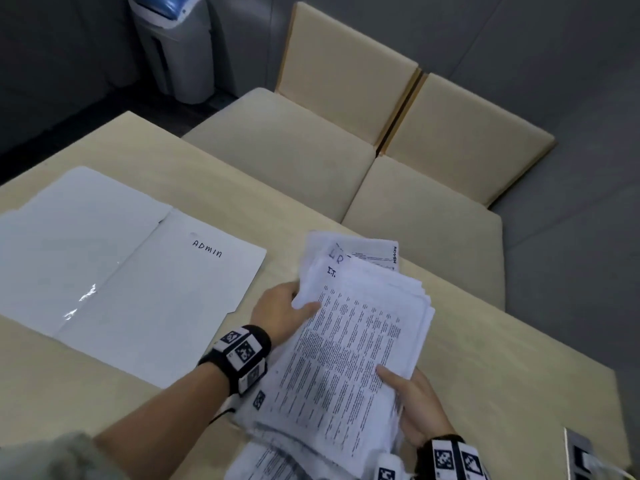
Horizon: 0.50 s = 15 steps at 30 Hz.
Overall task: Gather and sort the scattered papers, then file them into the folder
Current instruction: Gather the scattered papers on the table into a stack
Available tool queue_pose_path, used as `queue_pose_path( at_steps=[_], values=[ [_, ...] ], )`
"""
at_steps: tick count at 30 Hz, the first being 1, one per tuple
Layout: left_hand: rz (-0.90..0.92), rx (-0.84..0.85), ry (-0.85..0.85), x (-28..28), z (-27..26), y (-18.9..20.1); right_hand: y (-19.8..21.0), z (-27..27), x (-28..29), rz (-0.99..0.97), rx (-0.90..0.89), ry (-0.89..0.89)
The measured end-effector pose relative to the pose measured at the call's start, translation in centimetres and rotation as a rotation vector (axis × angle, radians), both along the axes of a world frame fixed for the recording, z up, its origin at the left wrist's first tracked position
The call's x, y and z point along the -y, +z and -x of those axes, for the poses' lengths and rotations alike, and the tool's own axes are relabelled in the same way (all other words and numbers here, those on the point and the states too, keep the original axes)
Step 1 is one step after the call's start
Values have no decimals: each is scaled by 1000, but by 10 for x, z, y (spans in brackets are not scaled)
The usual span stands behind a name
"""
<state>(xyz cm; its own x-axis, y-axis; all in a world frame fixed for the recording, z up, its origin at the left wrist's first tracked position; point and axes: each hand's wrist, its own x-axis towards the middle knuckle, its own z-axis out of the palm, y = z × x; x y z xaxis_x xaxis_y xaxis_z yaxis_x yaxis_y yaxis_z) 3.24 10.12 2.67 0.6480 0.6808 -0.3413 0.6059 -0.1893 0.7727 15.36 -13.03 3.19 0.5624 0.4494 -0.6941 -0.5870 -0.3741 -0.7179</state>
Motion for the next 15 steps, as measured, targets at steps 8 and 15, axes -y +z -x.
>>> queue_pose_path(
  at_steps=[8, 15],
  values=[
    [-256, -10, 59, -42, -82, -14, 34, -38, 51, -82, -55, -14],
    [-385, -379, -514, -22, -104, -42, 27, -71, 66, -77, -76, -172]
  ],
)
